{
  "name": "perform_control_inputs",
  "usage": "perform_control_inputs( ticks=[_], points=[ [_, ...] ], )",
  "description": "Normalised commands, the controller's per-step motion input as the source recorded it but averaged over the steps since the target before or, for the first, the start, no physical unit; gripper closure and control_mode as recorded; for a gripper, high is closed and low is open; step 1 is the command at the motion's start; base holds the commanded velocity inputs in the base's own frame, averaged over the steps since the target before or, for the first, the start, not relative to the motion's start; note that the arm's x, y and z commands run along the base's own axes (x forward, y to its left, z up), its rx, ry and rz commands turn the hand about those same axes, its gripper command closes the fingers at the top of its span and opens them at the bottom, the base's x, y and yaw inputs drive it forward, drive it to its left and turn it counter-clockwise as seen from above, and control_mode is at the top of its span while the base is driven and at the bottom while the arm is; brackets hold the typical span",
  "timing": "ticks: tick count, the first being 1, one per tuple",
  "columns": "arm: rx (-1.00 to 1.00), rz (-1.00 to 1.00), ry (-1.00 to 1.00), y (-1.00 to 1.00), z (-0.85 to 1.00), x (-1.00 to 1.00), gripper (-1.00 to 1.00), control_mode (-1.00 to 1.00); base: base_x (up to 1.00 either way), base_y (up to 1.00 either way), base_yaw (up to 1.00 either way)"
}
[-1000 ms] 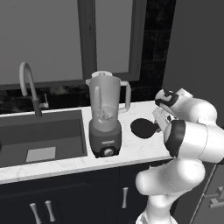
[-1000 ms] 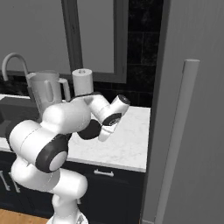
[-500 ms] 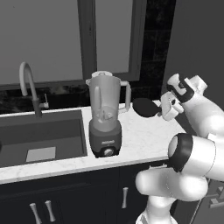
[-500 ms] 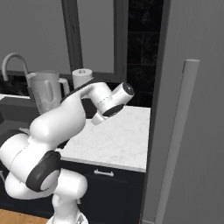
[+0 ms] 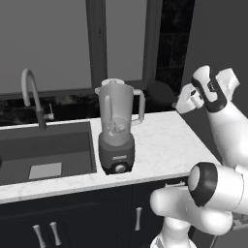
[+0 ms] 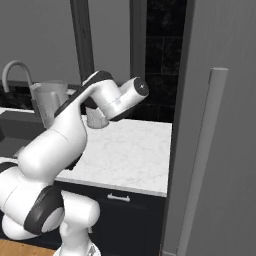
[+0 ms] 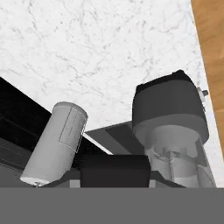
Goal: Close the lid blender by securely placing the lid on top.
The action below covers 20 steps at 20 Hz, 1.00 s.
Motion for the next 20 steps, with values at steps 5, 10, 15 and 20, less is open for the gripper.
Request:
perform_control_inputs(
  ticks=[5, 10, 15, 20],
  points=[
    [0.07, -0.12, -0.09, 0.56, 1.0, -0.05, 1.0, -1.0, 0.0, 0.0, 0.0],
    [0.0, -0.02, -0.01, 0.79, 1.0, -0.09, 1.0, -1.0, 0.0, 0.0, 0.0],
    [-0.04, 0.0, 0.01, 0.79, 0.94, 0.0, 1.0, -1.0, 0.0, 0.0, 0.0],
    [-0.1, 0.14, 0.03, 0.4, 0.28, 0.07, 1.0, -1.0, 0.0, 0.0, 0.0]
  ],
)
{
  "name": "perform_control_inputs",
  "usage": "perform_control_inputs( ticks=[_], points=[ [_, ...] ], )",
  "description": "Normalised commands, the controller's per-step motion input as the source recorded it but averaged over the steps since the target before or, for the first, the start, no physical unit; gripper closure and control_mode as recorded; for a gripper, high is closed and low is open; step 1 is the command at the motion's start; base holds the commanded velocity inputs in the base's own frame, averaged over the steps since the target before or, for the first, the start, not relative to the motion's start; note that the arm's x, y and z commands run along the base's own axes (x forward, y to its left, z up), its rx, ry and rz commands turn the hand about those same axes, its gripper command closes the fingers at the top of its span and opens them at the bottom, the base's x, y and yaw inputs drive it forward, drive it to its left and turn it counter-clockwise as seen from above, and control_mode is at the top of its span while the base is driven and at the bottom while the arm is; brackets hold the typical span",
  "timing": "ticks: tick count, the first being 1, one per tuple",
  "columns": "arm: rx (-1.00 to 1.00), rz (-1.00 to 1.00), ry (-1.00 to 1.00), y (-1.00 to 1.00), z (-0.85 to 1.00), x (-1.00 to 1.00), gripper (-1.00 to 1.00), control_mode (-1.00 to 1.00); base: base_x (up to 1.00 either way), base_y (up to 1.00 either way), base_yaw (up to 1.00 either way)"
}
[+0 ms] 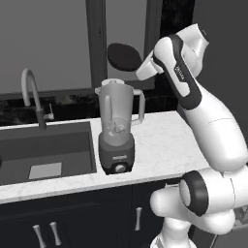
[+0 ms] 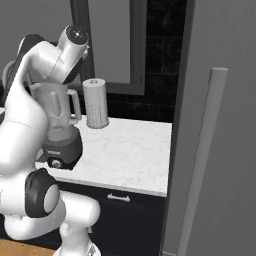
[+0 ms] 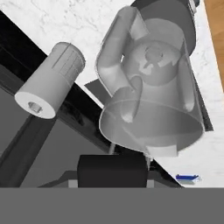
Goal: Close the lid blender by securely placing the lid on top.
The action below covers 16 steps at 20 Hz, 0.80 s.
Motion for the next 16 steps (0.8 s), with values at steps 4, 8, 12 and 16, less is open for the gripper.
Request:
perform_control_inputs(
  ticks=[4, 8, 12, 16],
  points=[
    [-0.16, 0.29, 0.2, 0.14, -0.02, 0.28, 1.0, -1.0, 0.0, 0.0, 0.0],
    [-0.22, 0.16, 0.14, 0.27, -0.13, 0.1, 1.0, -1.0, 0.0, 0.0, 0.0],
    [-0.2, 0.0, 0.01, 0.41, -0.09, 0.05, 1.0, -1.0, 0.0, 0.0, 0.0],
    [-0.11, 0.01, 0.0, 0.18, -0.22, 0.1, 1.0, -1.0, 0.0, 0.0, 0.0]
  ],
)
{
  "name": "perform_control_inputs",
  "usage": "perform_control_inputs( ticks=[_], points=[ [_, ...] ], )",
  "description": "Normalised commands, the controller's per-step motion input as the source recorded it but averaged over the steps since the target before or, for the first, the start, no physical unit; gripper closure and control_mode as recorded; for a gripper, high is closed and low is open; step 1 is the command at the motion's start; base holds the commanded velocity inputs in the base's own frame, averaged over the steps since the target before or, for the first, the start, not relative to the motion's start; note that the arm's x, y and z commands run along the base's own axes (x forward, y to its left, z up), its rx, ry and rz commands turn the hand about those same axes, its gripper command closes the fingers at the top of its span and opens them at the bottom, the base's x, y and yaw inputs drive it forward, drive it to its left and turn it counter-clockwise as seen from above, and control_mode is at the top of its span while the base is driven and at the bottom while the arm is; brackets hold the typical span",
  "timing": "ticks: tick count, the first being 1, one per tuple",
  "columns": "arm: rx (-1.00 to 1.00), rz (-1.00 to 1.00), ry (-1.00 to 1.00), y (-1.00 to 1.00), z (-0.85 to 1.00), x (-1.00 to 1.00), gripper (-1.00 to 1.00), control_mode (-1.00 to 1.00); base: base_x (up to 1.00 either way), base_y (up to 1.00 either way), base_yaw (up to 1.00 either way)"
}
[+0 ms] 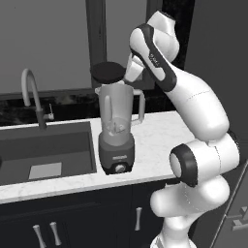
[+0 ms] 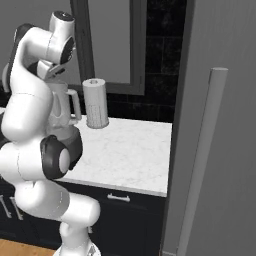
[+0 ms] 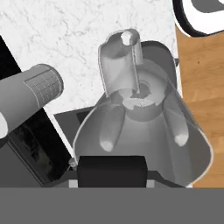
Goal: Close the lid blender by securely placing the lid on top.
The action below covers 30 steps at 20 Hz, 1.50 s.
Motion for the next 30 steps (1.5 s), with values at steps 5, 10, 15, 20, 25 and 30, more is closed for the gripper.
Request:
perform_control_inputs(
  ticks=[5, 10, 15, 20, 25, 30],
  points=[
    [-0.05, 0.04, 0.0, 0.02, -0.3, 0.29, 1.0, -1.0, 0.0, 0.0, 0.0],
    [0.0, 0.05, 0.0, 0.0, -0.25, 0.4, 1.0, -1.0, 0.0, 0.0, 0.0],
    [0.0, 0.06, 0.0, 0.0, -0.22, 0.35, 1.0, -1.0, 0.0, 0.0, 0.0],
    [0.0, 0.09, 0.0, -0.2, -0.05, 0.1, 1.0, -1.0, 0.0, 0.0, 0.0],
    [0.01, 0.04, 0.0, -0.14, 0.0, -0.01, 1.0, -1.0, 0.0, 0.0, 0.0],
    [0.0, 0.0, 0.0, -0.16, 0.0, 0.0, 1.0, -1.0, 0.0, 0.0, 0.0]
  ],
)
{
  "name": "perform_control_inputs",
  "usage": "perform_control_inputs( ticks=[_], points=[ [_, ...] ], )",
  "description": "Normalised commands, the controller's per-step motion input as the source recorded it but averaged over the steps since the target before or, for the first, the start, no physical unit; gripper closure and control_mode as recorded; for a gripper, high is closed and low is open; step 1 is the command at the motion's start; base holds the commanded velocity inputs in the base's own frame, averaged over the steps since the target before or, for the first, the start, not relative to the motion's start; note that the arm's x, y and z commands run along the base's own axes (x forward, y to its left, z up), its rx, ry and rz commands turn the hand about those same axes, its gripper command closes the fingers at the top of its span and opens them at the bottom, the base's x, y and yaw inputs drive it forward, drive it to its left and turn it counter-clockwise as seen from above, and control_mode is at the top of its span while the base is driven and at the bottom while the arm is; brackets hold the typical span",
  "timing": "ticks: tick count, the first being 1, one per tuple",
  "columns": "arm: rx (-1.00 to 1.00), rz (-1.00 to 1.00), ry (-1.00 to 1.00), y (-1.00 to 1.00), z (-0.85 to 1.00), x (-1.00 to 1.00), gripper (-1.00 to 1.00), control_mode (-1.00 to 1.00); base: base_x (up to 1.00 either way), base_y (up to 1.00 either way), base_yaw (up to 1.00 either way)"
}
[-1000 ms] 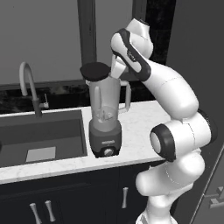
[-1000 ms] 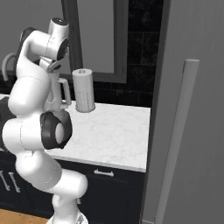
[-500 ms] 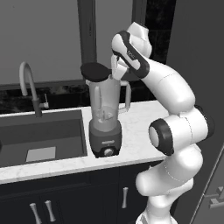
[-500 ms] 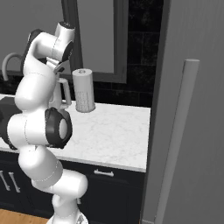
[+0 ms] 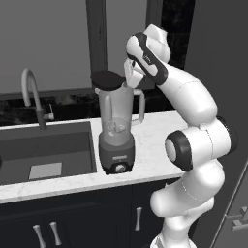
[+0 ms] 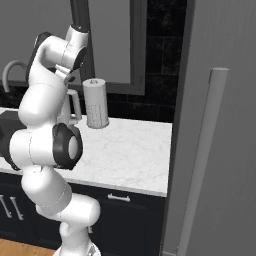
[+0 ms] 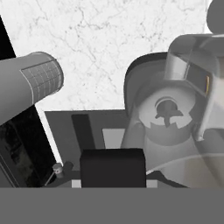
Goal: Close the lid blender by securely placing the lid on top.
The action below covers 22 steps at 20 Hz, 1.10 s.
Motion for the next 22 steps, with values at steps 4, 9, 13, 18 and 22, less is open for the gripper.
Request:
perform_control_inputs(
  ticks=[4, 9, 13, 18, 22],
  points=[
    [-0.01, 0.01, 0.0, -0.29, 0.0, -0.05, 1.0, -1.0, 0.0, 0.0, 0.0],
    [0.0, 0.05, 0.0, -0.36, 0.0, -0.2, 1.0, -1.0, 0.0, 0.0, 0.0],
    [0.0, 0.03, -0.01, -0.4, 0.0, -0.25, 1.0, -1.0, 0.0, 0.0, 0.0],
    [0.0, 0.01, 0.0, -0.01, 0.0, -0.25, 1.0, -1.0, 0.0, 0.0, 0.0],
    [0.0, 0.02, 0.0, 0.04, 0.0, -0.25, 1.0, -1.0, 0.0, 0.0, 0.0]
  ],
)
